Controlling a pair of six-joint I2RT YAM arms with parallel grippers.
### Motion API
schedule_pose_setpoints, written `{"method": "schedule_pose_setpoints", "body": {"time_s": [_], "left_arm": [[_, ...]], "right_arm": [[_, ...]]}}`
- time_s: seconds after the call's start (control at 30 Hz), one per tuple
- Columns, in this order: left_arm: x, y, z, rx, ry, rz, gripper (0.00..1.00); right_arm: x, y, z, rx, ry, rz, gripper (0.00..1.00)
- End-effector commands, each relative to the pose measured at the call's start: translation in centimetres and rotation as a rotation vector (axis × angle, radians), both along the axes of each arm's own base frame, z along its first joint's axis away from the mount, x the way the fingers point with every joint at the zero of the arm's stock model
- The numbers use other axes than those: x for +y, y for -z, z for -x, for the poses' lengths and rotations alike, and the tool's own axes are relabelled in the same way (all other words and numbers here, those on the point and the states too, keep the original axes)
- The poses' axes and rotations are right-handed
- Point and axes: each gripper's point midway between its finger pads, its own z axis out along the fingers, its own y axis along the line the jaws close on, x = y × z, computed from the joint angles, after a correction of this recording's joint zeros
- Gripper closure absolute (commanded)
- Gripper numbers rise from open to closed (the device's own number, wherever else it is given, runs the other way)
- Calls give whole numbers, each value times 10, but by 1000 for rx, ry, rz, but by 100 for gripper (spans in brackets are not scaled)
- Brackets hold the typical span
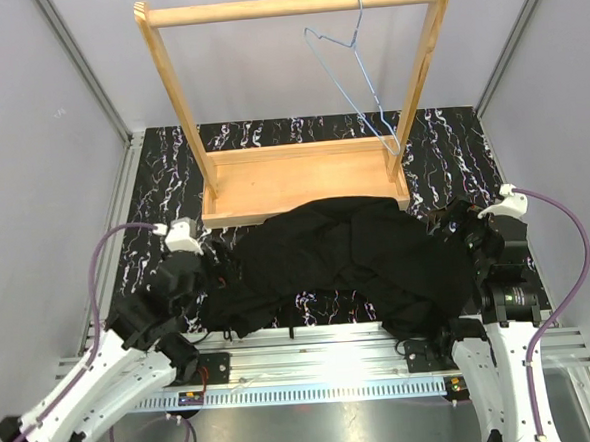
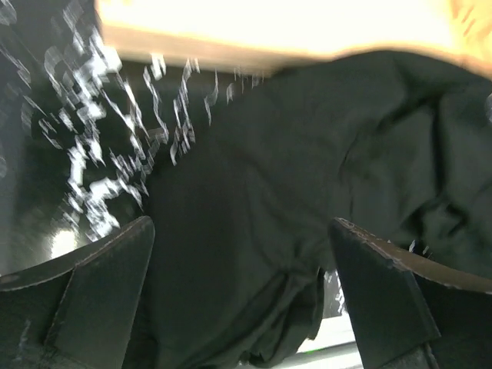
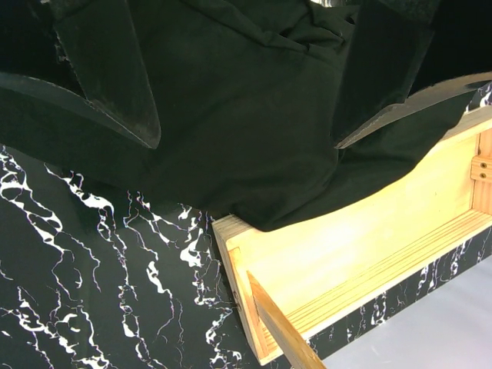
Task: Place the trousers on the hanger
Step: Fold the trousers
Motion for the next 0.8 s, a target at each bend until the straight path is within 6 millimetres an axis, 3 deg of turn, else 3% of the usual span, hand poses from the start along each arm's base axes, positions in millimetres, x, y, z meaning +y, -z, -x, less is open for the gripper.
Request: {"method": "schedule_pose_setpoints", "body": {"time_s": [0.0,0.1,0.2,0.37,0.5,0.6,0.77], "left_arm": [[-8,23,2,43,-90,1,1],[-10,30,7,39,-135,12,1],[0,42,12,33,-219,30,1],[20,80,22,92,-320,-32,1],[19,98,26,123,-332,-56,1],[14,102,27,124,-325,-76,2],[11,97,27,108,-312,-91,39]], "right_arm": [[5,-12,-3,-38,-26,-2,0],[5,-12,-3,-40,-26,0,0],[6,-11,-4,-35,-37,-4,0],[6,-10,-4,-35,-36,-6,0],[7,-10,-4,-34,-40,-5,0],[6,-10,-3,-34,-37,-4,0],[6,-10,-4,-32,-33,-6,0]]}}
